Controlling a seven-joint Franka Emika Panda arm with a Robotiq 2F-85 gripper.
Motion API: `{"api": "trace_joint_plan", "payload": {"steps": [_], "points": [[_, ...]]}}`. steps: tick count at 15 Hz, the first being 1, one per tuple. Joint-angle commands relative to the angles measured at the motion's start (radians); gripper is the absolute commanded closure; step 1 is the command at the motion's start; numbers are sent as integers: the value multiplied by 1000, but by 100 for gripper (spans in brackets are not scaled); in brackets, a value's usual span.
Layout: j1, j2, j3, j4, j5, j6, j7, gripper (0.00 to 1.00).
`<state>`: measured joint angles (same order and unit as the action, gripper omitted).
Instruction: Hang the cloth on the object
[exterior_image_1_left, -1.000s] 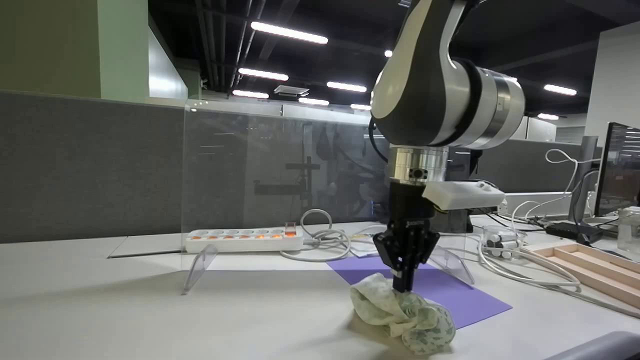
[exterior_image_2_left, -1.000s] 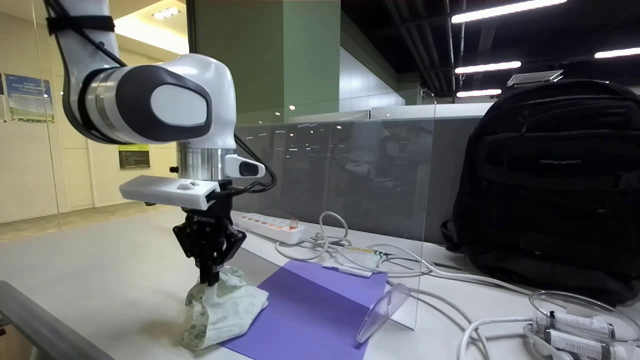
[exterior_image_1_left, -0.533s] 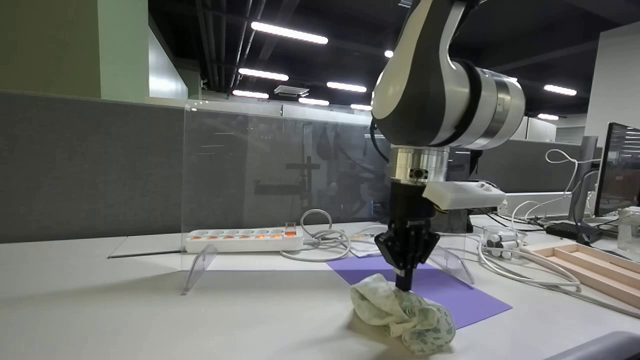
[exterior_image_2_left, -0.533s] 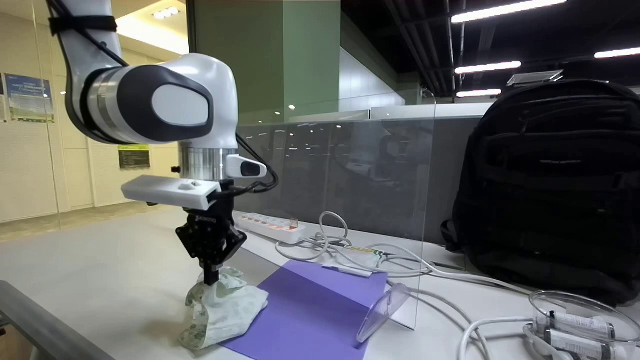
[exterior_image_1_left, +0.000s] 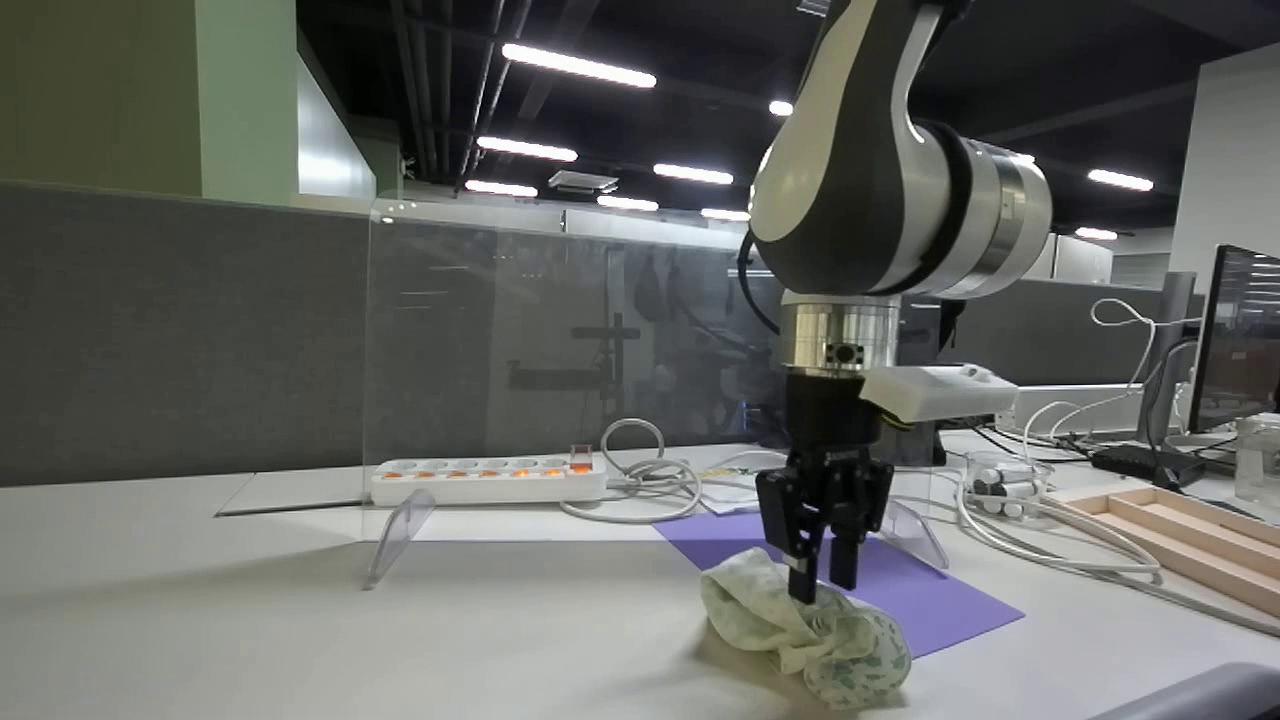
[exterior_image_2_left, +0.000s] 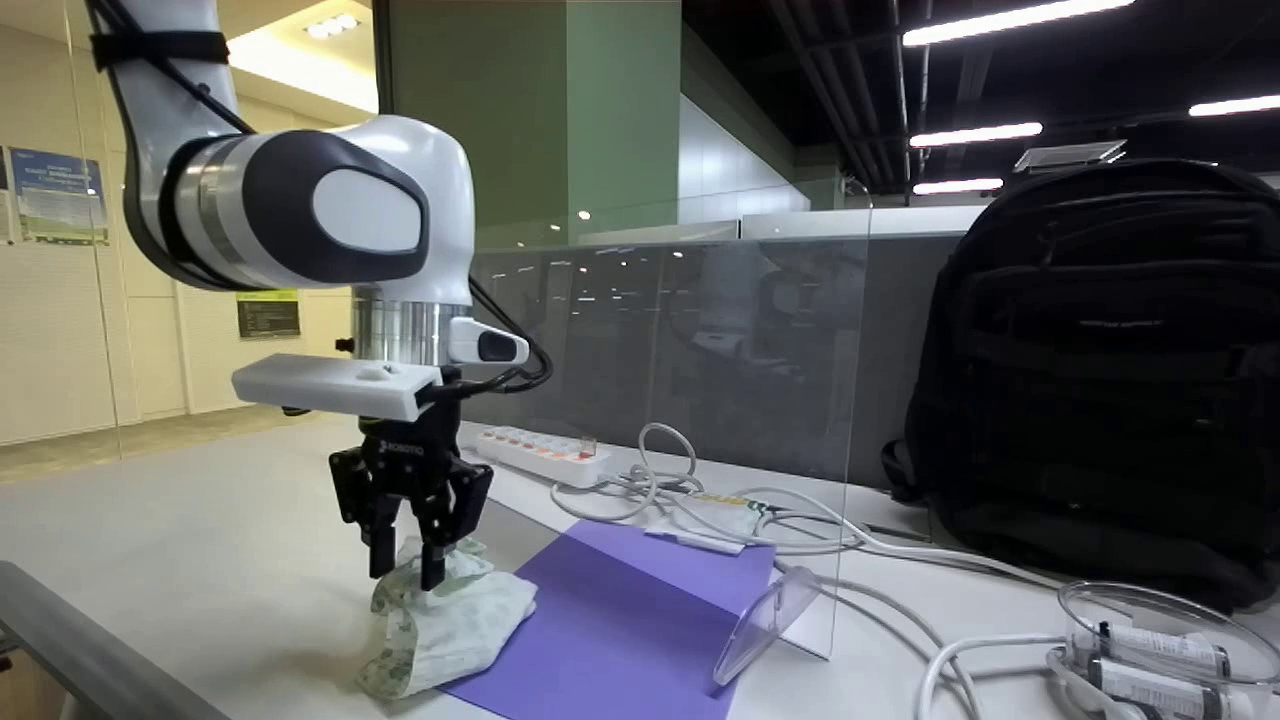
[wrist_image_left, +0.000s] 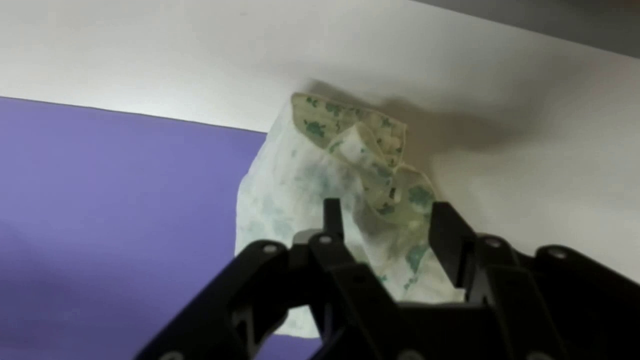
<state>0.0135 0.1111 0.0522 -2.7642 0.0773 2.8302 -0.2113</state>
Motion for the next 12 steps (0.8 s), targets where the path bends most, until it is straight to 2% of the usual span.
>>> {"api": "trace_joint_plan", "payload": {"steps": [1, 2, 3, 4, 9, 12], "points": [[-2, 6, -25, 8, -83, -35, 36, 19], [-1, 7, -32, 8, -103, -33, 46, 63], [-1, 6, -40, 7, -125, -28, 55, 58], [0, 5, -47, 7, -143, -25, 62, 59], [-3, 14, -66, 9, -186, -14, 73, 95], [-4, 19, -68, 11, -187, -18, 68, 100]]}}
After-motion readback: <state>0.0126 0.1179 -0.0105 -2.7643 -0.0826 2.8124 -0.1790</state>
